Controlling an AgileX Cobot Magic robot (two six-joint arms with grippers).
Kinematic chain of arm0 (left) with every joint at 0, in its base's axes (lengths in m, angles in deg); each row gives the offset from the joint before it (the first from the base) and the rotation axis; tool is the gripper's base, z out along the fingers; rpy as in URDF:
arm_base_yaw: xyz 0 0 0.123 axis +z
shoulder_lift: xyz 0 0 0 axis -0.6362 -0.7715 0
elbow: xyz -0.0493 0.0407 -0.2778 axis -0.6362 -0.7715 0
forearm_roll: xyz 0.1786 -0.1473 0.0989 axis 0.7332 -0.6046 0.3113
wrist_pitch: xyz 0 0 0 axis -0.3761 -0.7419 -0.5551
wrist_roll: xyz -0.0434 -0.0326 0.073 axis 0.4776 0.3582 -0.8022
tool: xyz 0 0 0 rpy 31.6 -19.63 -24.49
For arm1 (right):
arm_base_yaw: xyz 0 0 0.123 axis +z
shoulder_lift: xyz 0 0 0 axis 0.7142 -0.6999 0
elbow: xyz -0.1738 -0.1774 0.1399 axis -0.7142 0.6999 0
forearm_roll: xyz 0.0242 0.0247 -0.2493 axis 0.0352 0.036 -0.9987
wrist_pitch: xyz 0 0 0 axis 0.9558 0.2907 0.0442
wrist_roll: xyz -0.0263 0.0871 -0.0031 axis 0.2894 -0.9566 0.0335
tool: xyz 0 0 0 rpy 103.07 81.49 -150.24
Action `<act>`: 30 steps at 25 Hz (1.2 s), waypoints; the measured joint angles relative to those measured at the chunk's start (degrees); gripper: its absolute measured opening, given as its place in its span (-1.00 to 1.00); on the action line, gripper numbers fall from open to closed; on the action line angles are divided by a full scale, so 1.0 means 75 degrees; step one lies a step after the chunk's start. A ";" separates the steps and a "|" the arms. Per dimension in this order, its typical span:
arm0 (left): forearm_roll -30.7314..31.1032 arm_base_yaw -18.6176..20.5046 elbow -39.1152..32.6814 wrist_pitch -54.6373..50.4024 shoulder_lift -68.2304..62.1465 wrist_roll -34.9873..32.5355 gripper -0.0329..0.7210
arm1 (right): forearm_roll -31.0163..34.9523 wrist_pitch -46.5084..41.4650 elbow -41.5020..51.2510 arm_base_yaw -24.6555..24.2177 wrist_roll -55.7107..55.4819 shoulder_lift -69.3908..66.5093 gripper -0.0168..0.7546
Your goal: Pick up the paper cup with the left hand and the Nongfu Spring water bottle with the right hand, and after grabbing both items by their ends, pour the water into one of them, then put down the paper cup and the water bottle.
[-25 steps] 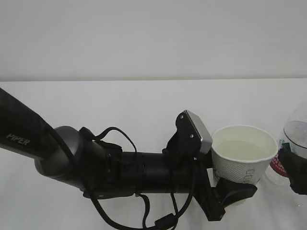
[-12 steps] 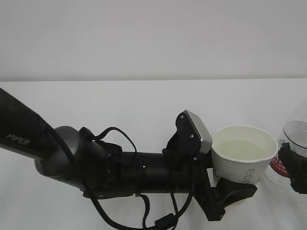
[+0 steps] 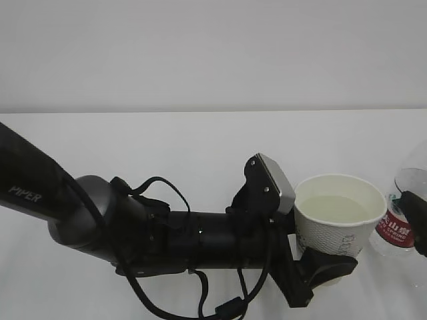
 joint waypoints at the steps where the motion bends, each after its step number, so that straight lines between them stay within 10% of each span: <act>1: 0.0000 0.0000 0.0000 0.0000 0.0000 0.0000 0.49 | 0.0017 0.0000 0.0000 0.0000 0.0000 0.0079 0.71; 30: -0.1380 0.0089 0.0000 -0.0341 0.0000 0.0000 0.49 | -0.0102 0.0000 0.0000 0.0000 0.0000 0.1625 0.71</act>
